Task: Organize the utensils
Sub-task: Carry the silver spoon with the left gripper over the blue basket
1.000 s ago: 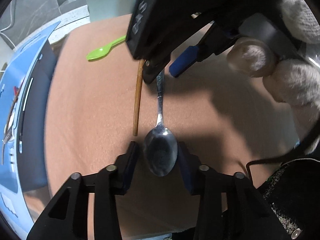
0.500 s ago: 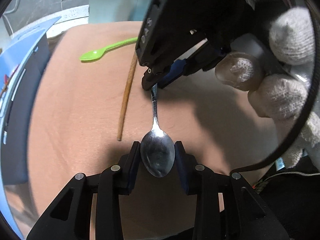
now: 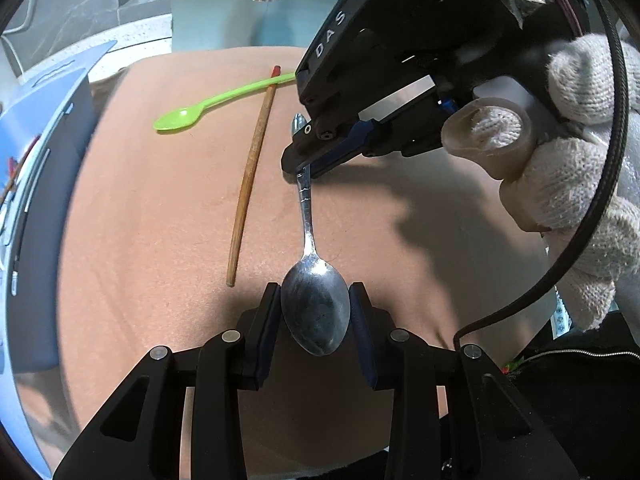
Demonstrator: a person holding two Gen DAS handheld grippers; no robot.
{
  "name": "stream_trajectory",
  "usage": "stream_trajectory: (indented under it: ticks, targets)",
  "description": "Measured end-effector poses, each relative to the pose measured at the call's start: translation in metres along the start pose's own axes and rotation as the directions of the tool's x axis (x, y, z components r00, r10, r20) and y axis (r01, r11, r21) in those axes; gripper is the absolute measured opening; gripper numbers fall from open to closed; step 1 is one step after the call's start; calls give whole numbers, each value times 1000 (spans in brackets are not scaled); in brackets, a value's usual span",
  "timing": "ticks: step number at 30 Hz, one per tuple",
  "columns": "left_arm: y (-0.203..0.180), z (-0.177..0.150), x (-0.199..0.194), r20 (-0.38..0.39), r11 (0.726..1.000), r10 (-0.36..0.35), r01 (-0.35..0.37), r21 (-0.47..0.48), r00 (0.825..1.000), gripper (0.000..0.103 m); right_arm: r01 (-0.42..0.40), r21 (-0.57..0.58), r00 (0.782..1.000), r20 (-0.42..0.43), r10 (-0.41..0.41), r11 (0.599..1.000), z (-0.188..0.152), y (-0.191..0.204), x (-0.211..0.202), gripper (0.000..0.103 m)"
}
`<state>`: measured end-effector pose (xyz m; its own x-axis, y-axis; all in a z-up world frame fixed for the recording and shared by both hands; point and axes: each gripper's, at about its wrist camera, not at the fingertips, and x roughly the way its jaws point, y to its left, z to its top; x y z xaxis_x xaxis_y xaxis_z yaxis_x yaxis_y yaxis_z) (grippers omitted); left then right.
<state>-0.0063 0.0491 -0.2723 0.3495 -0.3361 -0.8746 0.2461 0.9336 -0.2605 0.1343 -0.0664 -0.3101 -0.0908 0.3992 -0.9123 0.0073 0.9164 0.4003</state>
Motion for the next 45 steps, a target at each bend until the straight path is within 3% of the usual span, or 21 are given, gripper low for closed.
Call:
stream_trajectory:
  ticks: [15, 27, 35, 45]
  targets:
    - [28, 11, -53, 83, 999, 46, -47, 6, 995, 33, -102, -49, 993, 58, 105, 994, 0, 76, -17, 8]
    - [108, 4, -99, 127, 992, 124, -122, -28, 984, 33, -169, -125, 981, 74, 179, 978, 12, 170, 2, 7]
    - [147, 5, -97, 112, 985, 172, -167, -46, 979, 33, -163, -155, 983, 63, 175, 974, 28, 214, 32, 7]
    - [183, 12, -78, 59, 983, 163, -158, -89, 985, 33, -122, -183, 991, 28, 129, 976, 46, 237, 70, 7]
